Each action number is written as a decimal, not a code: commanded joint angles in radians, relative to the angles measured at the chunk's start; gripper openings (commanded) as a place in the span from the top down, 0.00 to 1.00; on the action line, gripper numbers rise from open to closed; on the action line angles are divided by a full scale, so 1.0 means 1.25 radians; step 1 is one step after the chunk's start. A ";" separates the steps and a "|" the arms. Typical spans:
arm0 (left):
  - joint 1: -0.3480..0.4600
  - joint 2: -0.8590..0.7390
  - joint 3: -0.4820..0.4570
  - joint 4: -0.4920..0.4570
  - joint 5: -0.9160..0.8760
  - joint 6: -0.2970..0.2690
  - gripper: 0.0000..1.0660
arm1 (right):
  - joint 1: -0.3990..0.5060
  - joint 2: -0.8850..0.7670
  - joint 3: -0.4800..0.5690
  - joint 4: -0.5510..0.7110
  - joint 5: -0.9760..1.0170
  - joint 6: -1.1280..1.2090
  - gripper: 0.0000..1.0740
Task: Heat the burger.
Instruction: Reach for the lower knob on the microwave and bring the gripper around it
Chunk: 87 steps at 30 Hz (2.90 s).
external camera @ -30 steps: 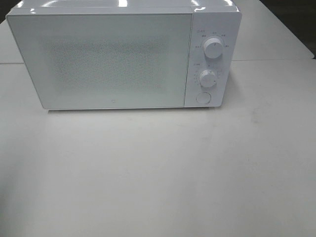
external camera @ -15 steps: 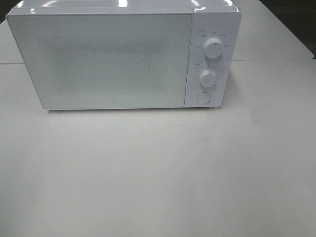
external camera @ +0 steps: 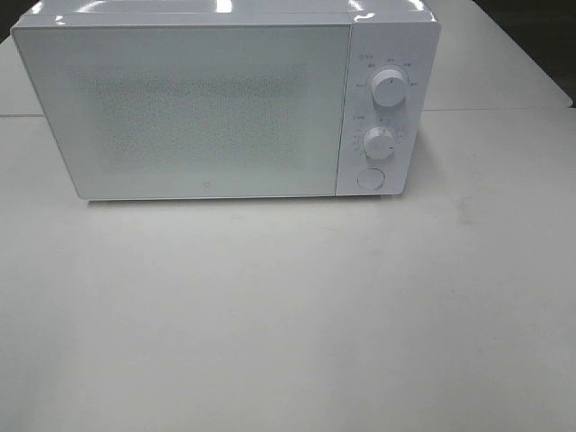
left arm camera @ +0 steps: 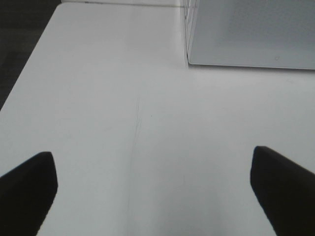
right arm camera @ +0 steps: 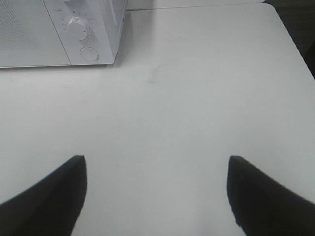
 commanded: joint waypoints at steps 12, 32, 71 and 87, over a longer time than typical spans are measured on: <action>0.002 -0.056 0.002 -0.006 -0.008 0.000 0.06 | -0.005 -0.020 0.001 -0.006 -0.006 0.002 0.30; 0.003 -0.056 0.002 -0.006 -0.008 0.000 0.06 | -0.005 -0.020 0.001 -0.006 -0.006 0.002 0.30; 0.002 -0.056 0.002 -0.005 -0.008 0.000 0.06 | -0.005 0.494 -0.026 -0.002 -0.410 0.002 0.30; 0.002 -0.056 0.002 -0.005 -0.008 0.000 0.06 | -0.002 0.742 -0.018 0.018 -0.666 0.002 0.30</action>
